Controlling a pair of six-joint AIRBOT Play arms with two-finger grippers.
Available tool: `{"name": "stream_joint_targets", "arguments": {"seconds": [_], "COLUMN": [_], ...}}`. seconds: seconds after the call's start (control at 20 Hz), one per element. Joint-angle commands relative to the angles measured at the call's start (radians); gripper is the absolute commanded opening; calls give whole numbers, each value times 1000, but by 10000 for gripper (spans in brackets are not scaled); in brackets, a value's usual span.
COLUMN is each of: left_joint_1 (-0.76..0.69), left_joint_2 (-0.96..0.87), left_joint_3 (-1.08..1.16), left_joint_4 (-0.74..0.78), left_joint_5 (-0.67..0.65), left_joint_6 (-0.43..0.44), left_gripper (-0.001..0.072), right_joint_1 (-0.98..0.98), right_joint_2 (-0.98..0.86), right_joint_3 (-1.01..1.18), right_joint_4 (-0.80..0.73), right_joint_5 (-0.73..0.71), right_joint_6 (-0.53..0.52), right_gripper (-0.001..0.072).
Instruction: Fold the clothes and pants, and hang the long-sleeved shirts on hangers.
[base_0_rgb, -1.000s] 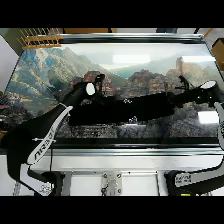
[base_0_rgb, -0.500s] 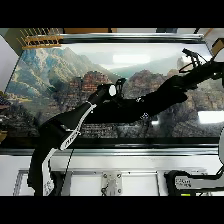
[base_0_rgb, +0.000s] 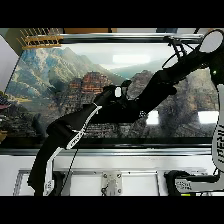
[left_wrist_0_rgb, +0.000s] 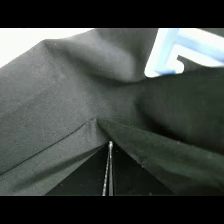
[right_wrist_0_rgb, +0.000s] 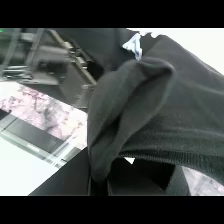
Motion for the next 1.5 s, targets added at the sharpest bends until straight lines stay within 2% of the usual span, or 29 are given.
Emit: {"name": "stream_joint_targets", "arguments": {"seconds": [0.0,0.2,0.5,0.65,0.9,1.0,1.05,1.1,1.15,1.2,1.25,1.3,1.45], "left_joint_1": [21,108,333,446,598,648,668,683,697,706,717,730,763], "left_joint_2": [12,83,235,312,409,437,449,460,471,479,489,498,529], "left_joint_3": [3,3,3,3,3,3,3,3,3,3,3,3,3], "left_joint_4": [3,13,13,13,13,12,12,12,12,12,13,13,13], "left_joint_5": [-24,-54,-126,-160,-213,-236,-246,-250,-250,-249,-245,-241,-246], "left_joint_6": [-2,-1,35,52,71,77,77,77,77,77,77,77,91], "left_gripper": [4,4,4,4,4,4,4,4,4,4,4,4,4], "right_joint_1": [56,108,250,351,531,603,642,675,706,735,756,762,701], "right_joint_2": [-1,-1,-23,-70,-214,-291,-332,-370,-404,-430,-437,-431,-362], "right_joint_3": [11,11,10,10,10,10,10,10,11,11,11,11,9], "right_joint_4": [-4,-4,4,8,8,22,40,63,101,159,221,263,256], "right_joint_5": [-16,-44,-108,-162,-329,-436,-507,-587,-676,-763,-826,-863,-823], "right_joint_6": [3,4,31,84,184,183,182,183,178,134,66,43,42], "right_gripper": [10,10,10,10,10,15,55,232,499,679,679,679,670]}}
